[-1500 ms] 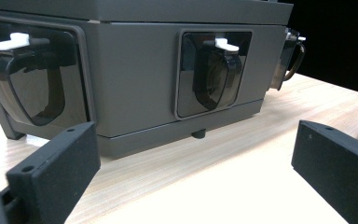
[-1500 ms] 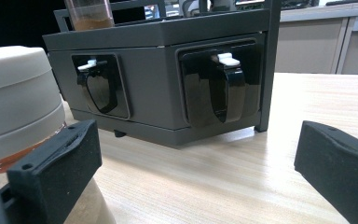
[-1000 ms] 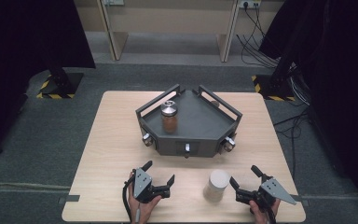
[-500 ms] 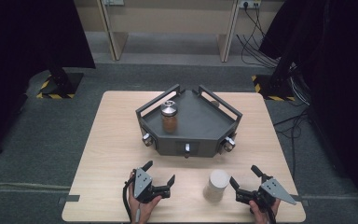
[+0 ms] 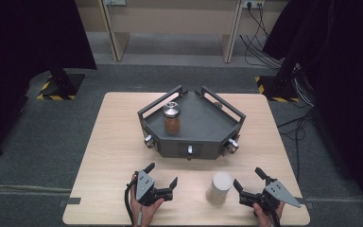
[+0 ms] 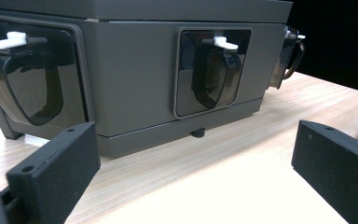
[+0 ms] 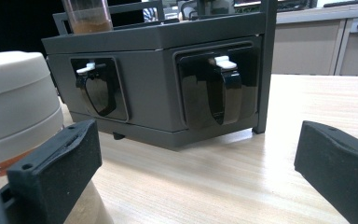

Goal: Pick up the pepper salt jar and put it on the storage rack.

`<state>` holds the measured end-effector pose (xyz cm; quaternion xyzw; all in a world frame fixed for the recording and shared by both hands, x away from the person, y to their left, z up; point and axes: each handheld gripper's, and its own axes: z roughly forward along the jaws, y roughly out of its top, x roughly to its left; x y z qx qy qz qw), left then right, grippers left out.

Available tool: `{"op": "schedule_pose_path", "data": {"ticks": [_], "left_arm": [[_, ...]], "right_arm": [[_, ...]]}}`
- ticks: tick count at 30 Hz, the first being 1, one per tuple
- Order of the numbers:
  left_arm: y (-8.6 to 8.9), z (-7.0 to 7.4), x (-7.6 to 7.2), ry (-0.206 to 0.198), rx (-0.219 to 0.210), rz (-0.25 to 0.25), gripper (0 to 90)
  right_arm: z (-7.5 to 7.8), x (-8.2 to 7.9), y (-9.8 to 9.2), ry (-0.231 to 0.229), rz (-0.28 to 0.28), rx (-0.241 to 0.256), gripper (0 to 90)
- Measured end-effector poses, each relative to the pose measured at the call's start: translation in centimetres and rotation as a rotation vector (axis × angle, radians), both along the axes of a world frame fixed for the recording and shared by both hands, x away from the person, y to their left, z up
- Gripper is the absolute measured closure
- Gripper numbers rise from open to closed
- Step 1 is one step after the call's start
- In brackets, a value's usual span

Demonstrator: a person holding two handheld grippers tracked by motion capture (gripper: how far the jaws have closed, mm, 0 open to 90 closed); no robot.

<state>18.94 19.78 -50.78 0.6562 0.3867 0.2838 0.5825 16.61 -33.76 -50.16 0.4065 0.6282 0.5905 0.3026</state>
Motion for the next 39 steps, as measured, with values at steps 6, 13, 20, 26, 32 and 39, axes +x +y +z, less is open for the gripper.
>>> {"op": "schedule_pose_path", "data": {"ticks": [6, 13, 20, 26, 32, 39], "left_arm": [[0.0, 0.0, 0.0, 0.000, 0.000, 0.000, 0.3], [0.0, 0.0, 0.0, -0.001, 0.000, 0.001, 0.3], [0.0, 0.0, 0.0, 0.001, -0.002, 0.000, 0.3], [0.0, 0.0, 0.0, 0.001, -0.001, 0.000, 0.3], [0.0, 0.0, 0.0, 0.001, -0.001, 0.001, 0.3], [0.0, 0.0, 0.0, 0.000, 0.001, 0.000, 0.3]], "right_arm": [[0.1, -0.4, -0.2, -0.010, -0.007, 0.015, 0.8], [0.3, -1.2, -0.5, -0.026, -0.001, 0.045, 0.8], [0.4, -2.5, -0.3, -0.035, 0.040, 0.064, 0.9], [0.4, -3.6, -0.1, -0.046, 0.083, 0.060, 0.9], [0.5, -3.8, 0.6, -0.051, 0.131, 0.043, 0.9], [0.5, -3.4, 1.4, -0.053, 0.170, 0.020, 0.9]]}}
